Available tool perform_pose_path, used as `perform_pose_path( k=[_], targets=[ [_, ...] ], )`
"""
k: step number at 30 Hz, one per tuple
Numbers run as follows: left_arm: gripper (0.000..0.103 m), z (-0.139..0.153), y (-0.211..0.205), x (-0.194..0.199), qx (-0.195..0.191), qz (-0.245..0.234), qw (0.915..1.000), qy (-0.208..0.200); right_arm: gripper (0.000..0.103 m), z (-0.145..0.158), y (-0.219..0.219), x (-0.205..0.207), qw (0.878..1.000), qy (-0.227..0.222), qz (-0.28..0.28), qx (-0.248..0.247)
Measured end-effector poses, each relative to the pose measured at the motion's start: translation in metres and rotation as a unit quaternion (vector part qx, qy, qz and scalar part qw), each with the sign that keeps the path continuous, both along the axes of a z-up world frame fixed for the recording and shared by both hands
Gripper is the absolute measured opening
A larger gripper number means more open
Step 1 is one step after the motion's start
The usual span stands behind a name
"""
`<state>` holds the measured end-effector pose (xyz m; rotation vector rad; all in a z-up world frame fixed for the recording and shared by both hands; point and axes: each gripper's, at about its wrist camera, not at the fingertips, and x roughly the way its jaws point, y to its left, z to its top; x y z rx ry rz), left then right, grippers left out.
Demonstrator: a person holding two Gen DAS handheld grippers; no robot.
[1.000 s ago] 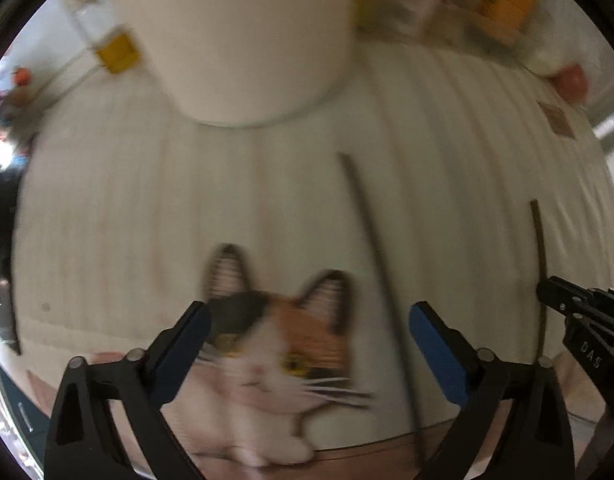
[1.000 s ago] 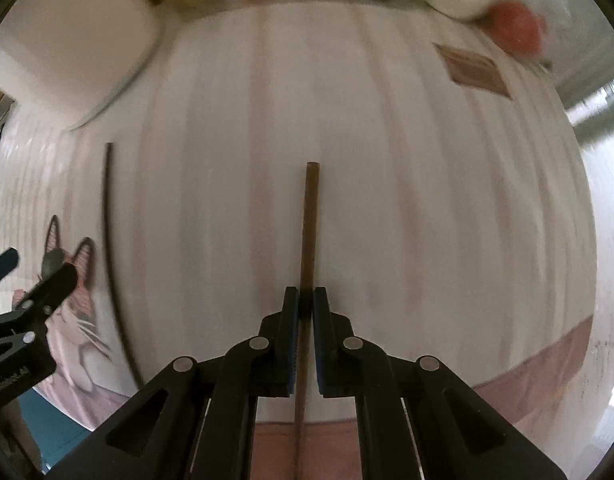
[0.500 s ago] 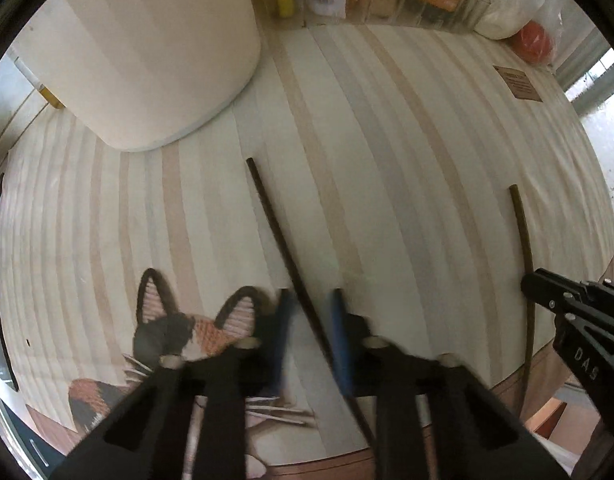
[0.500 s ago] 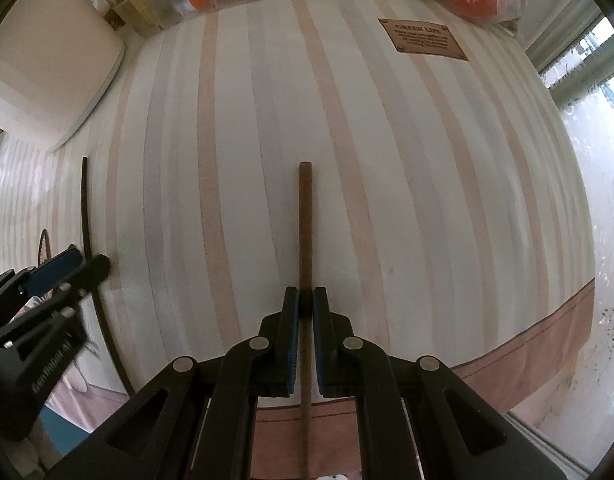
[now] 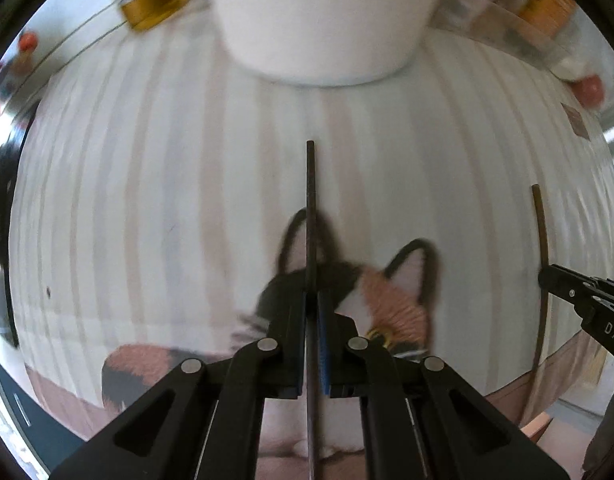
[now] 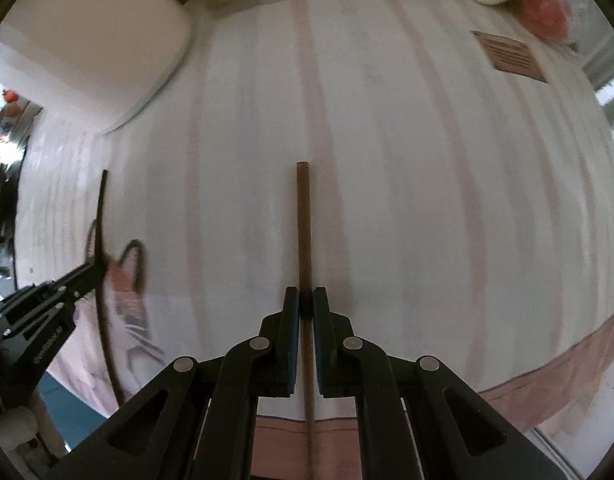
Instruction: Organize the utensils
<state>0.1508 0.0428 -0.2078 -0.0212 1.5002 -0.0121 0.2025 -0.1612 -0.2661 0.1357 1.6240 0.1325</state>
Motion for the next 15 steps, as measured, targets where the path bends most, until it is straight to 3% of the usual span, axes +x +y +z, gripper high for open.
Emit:
perform_pose_path(
  k=[8,10,12,15],
  targets=[
    [0.009,0.0,0.035,-0.001,-0.022,0.027,0.9993,0.009,0.009,-0.001,0.009,0.011,1.0,0.017,0.006,-0.003],
    [0.009,0.001,0.042,0.014,-0.023,0.022,0.9994,0.013,0.017,0.003,0.01,0.022,1.0,0.008,0.011,-0.014],
    [0.009,0.0,0.044,0.026,-0.019,0.013,0.9996,0.016,0.034,0.001,0.009,0.028,1.0,0.008,0.015,-0.017],
    [0.006,0.002,0.037,0.031,-0.01,0.009,0.9998,0.011,0.033,-0.002,0.028,0.038,0.999,0.012,0.032,-0.03]
  ],
)
